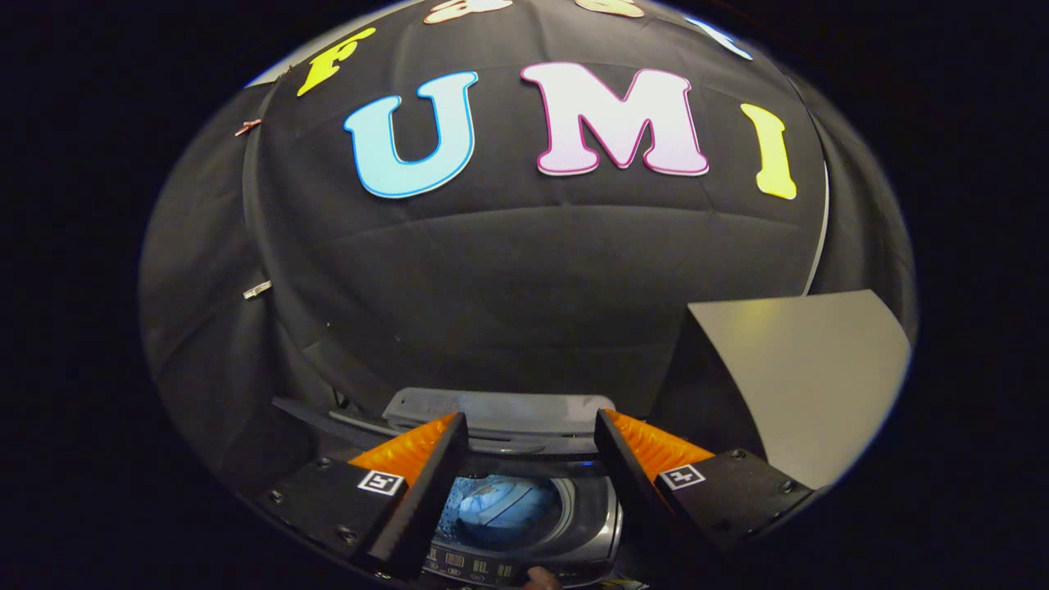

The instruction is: Put the clothes into the washing machine and then close the washing machine lid.

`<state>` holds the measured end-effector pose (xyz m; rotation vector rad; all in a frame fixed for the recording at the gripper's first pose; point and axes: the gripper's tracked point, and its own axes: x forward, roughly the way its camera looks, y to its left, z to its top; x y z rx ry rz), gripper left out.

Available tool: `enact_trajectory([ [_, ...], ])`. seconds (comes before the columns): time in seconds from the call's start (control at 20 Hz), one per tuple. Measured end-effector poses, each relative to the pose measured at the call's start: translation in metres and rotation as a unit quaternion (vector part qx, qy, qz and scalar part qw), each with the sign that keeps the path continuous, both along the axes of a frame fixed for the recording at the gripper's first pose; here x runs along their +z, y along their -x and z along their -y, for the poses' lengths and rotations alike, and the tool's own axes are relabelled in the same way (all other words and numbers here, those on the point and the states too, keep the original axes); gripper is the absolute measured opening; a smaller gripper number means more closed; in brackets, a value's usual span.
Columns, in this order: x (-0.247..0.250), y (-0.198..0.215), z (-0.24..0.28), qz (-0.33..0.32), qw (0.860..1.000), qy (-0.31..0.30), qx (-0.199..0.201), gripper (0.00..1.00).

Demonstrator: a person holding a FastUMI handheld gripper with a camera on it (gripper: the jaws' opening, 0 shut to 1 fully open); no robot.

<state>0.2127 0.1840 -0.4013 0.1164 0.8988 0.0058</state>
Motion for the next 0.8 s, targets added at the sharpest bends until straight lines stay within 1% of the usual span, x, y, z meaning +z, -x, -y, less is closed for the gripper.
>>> enact_trajectory([
  [0.1, -0.008, 0.01, -0.001, -0.029, 1.0, -0.012, -0.002, 0.95],
  [0.2, 0.0, 0.008, -0.008, -0.01, 1.0, -0.025, 0.004, 0.95],
  [0.35, 0.012, 0.002, -0.01, 0.027, 0.999, -0.015, 0.023, 0.95],
  [0.6, 0.008, 0.006, -0.008, 0.012, 1.0, -0.006, 0.016, 0.96],
  [0.8, 0.014, 0.001, -0.007, 0.032, 0.999, -0.006, 0.021, 0.95],
])
